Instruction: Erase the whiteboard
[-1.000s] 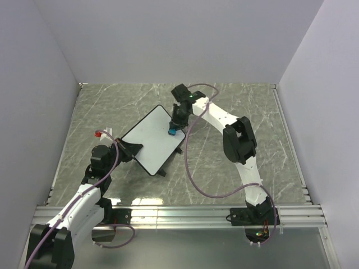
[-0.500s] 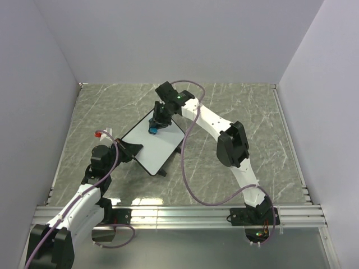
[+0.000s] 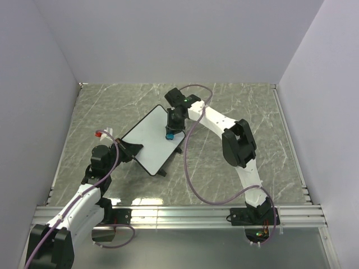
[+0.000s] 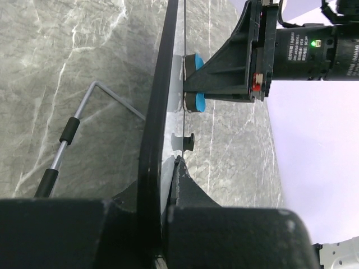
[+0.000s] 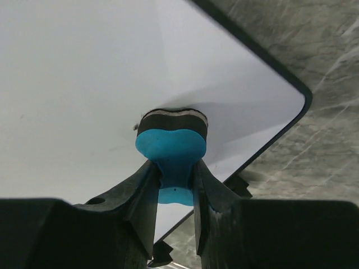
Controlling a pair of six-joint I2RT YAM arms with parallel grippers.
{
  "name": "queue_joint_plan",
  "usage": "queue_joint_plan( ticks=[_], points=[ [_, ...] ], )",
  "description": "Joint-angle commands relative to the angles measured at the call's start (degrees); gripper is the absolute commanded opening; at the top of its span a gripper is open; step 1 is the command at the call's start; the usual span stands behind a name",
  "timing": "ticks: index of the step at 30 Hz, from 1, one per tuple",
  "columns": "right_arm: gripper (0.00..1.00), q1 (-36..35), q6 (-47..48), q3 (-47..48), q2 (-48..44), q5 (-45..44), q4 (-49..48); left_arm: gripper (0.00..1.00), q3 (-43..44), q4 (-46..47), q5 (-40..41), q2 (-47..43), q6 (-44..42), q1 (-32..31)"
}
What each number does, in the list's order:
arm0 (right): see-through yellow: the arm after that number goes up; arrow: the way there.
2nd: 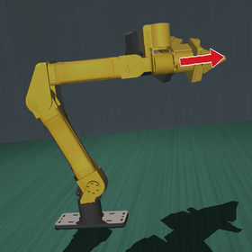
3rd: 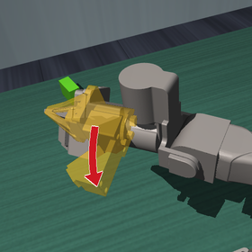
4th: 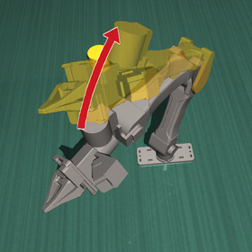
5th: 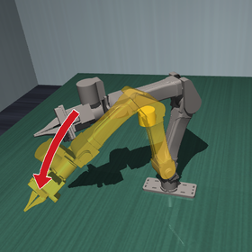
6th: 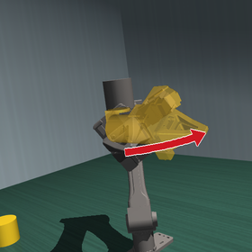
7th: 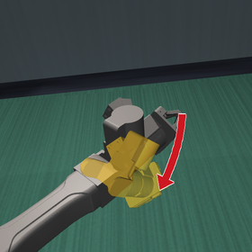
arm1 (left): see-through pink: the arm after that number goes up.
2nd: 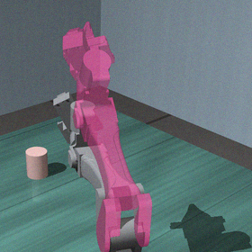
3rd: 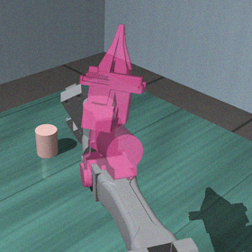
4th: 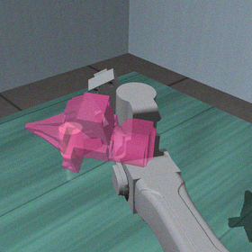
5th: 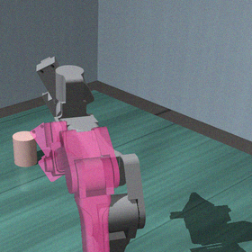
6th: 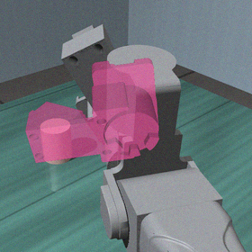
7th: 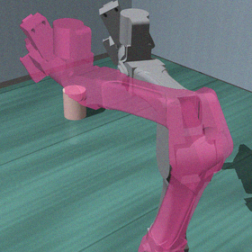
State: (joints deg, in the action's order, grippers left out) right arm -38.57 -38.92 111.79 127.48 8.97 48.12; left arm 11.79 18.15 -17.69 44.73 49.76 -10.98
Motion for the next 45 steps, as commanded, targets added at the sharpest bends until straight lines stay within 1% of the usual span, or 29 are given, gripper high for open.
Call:
queue_joint_plan(
  ticks=[1,2,9,12,16,22,28,29,34,39,41,43,45],
  points=[
    [0.00,-6.07,3.15,3.25,0.31,-2.21,2.68,0.00,-1.86,-10.07,-4.10,2.29,-5.90,-1.67],
    [0.00,-7.74,2.36,4.48,0.83,-1.51,2.86,0.00,-1.86,-10.07,-4.02,2.29,-5.90,-1.67],
    [0.00,-11.53,-4.06,19.76,5.76,4.38,3.56,0.00,-1.77,-10.07,-4.02,2.38,-5.90,-1.67],
    [0.00,-11.97,-5.73,21.80,6.55,7.19,2.16,0.00,-1.86,-10.07,-4.10,2.38,-5.90,-1.76],
    [0.00,-12.15,-6.61,20.14,5.94,8.78,1.28,0.00,-1.86,-10.07,-4.19,2.20,-5.90,-1.76],
    [0.00,-13.46,-5.56,13.73,3.13,7.82,0.48,0.00,-1.86,-10.07,-3.93,2.03,-5.90,-1.85],
    [0.00,-12.06,-2.66,7.84,0.14,2.11,2.42,0.00,-2.04,-10.24,-4.02,1.68,-5.90,-1.85],
    [0.00,-11.54,-2.57,5.22,-0.39,1.49,2.33,0.00,-2.04,-10.24,-4.02,1.59,-5.99,-1.85],
    [0.00,-6.88,-1.08,-2.44,-2.94,-3.51,1.98,0.00,-1.86,-10.15,-4.10,1.76,-5.90,-2.02],
    [0.00,-1.61,-0.11,-12.37,-7.32,-5.19,-0.38,0.00,-1.95,-10.24,-3.93,1.76,-5.90,-2.20],
    [0.00,1.55,0.16,-18.06,-11.54,-6.24,-2.58,0.00,-1.95,-10.33,-3.84,1.59,-5.99,-2.29],
    [0.00,4.88,0.86,-21.77,-16.01,-7.47,-3.55,0.01,-1.95,-10.33,-3.75,1.59,-5.90,-2.29],
    [0.00,7.96,1.91,-27.22,-20.31,-10.45,-4.43,0.00,-1.86,-10.50,-3.66,1.50,-5.90,-2.38]
  ],
)
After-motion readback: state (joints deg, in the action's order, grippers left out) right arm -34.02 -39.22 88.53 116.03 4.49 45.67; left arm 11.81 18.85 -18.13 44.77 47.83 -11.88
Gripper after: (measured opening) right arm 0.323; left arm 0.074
